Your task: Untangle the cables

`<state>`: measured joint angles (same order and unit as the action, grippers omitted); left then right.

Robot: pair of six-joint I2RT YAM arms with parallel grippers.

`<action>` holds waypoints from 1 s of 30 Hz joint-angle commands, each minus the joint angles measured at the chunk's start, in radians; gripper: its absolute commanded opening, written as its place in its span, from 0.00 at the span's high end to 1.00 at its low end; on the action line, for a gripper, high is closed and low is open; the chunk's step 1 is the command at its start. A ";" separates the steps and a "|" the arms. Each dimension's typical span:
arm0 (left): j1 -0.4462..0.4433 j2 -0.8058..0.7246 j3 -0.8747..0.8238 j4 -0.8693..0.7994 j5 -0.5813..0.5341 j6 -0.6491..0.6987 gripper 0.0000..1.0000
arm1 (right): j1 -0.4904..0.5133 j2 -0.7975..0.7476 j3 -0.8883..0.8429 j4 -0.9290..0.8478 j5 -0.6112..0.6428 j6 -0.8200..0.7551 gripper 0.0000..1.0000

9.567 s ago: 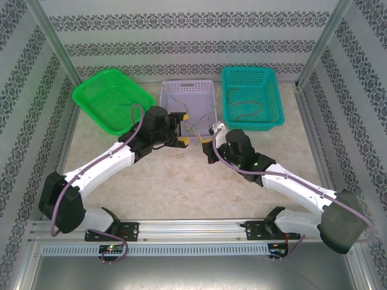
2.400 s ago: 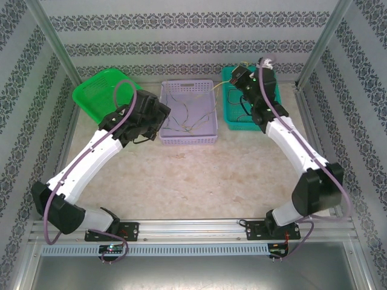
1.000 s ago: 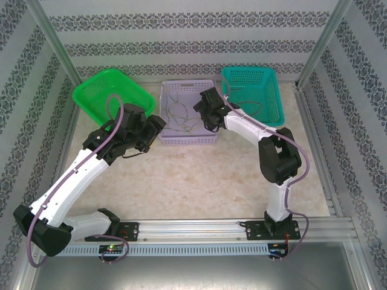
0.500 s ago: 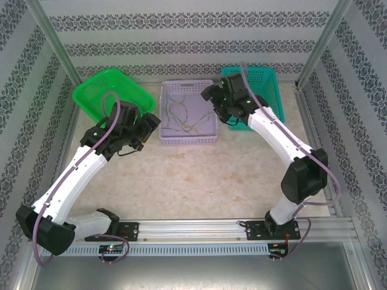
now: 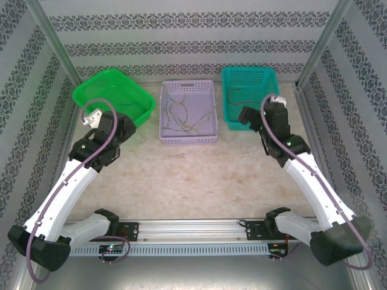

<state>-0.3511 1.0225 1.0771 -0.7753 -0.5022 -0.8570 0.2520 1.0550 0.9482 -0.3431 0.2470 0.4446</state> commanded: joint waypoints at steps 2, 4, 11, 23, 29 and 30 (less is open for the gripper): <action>0.011 -0.031 -0.222 0.262 -0.291 0.376 0.00 | -0.066 -0.048 -0.309 0.307 0.073 -0.301 0.02; 0.021 -0.037 -0.321 0.395 -0.270 0.460 0.00 | -0.089 -0.034 -0.380 0.377 0.056 -0.328 0.02; 0.119 0.099 -0.538 0.879 -0.039 0.647 0.00 | -0.153 0.188 -0.491 0.772 -0.077 -0.329 0.02; 0.281 0.360 -0.637 1.377 0.251 0.779 0.00 | -0.272 0.425 -0.554 1.192 -0.310 -0.405 0.02; 0.307 0.265 -0.795 1.554 0.104 0.709 0.01 | -0.271 0.449 -0.674 1.405 -0.197 -0.366 0.02; 0.330 0.266 -0.791 1.538 0.089 0.670 0.01 | -0.267 0.444 -0.634 1.324 -0.194 -0.369 0.02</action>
<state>-0.0658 1.3136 0.3000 0.6384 -0.3397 -0.1246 -0.0219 1.4944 0.2714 0.8948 0.0334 0.0715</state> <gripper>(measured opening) 0.994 0.982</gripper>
